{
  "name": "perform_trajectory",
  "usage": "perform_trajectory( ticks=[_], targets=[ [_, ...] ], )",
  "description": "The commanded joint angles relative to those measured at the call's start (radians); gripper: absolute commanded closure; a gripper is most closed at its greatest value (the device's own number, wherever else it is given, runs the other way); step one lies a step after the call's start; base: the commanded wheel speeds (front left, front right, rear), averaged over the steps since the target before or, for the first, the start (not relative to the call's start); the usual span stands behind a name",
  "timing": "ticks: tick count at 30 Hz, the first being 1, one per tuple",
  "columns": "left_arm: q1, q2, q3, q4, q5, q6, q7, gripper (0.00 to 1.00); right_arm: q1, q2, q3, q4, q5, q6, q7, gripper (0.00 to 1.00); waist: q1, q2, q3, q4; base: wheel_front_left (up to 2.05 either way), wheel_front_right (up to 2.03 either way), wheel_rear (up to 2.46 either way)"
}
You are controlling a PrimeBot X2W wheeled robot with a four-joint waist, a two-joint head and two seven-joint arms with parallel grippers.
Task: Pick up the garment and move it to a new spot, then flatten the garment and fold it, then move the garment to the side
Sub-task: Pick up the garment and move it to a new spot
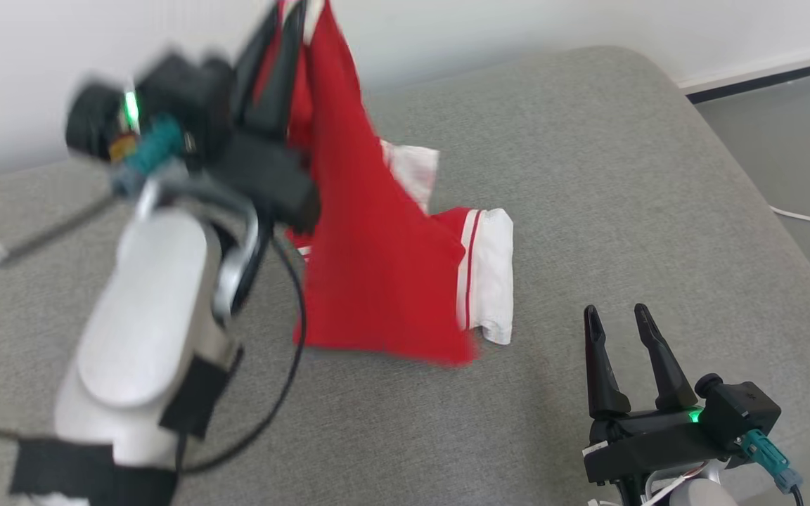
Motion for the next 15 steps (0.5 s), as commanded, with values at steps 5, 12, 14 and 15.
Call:
perform_trajectory(
  ticks=[5,12,14,15],
  targets=[
    [0.175,-0.008,-0.014,0.057,-0.016,0.034,-0.050,1.00,0.005,0.004,0.002,0.001,-0.007,0.003,0.000,0.00,0.0000,0.0000,0.006,0.029,0.00,0.00,0.00],
    [0.325,-0.029,-0.033,0.192,-0.036,0.053,-0.110,1.00,0.000,0.003,0.013,0.006,-0.014,0.003,0.000,0.00,0.0000,0.0000,0.010,0.056,0.00,0.00,0.00],
    [0.350,-0.039,-0.049,0.234,-0.032,0.053,-0.124,1.00,0.002,0.003,0.013,0.008,-0.012,0.003,0.000,0.00,0.0000,0.0000,0.008,0.064,0.00,0.00,0.00],
    [0.356,-0.043,-0.058,0.251,-0.030,0.051,-0.132,1.00,0.004,0.003,0.013,0.009,-0.013,0.003,0.000,0.00,0.0000,0.0000,0.005,0.068,0.00,0.00,0.00]
  ],
)
